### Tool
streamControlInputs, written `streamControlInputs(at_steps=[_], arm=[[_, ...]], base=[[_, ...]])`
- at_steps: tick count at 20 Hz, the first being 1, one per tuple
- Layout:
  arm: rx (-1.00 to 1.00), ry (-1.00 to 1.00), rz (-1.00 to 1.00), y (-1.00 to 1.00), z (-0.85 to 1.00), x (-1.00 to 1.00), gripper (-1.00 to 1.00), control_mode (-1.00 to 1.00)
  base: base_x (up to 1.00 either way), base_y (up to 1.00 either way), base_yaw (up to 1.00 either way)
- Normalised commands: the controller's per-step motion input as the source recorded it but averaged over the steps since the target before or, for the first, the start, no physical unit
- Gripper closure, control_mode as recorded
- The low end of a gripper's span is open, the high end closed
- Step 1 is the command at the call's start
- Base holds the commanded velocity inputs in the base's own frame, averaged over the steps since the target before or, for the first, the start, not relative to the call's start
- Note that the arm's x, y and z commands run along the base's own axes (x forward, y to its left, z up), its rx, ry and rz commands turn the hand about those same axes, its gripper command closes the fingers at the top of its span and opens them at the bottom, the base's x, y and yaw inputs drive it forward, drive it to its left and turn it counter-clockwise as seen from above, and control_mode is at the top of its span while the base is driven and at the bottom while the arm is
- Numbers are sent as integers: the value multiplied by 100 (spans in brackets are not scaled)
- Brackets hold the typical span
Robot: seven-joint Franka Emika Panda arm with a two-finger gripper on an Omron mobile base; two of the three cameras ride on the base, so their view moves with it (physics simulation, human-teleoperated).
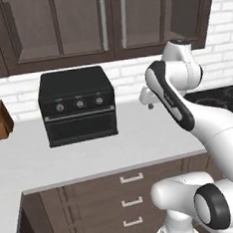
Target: Navigate to the toaster oven.
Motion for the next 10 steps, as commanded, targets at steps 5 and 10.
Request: streamControlInputs(at_steps=[5,10], arm=[[0,0,0,0,0,0,-100,100],[0,0,0,0,0,0,-100,100]], base=[[-3,74,1],[0,25,0]])
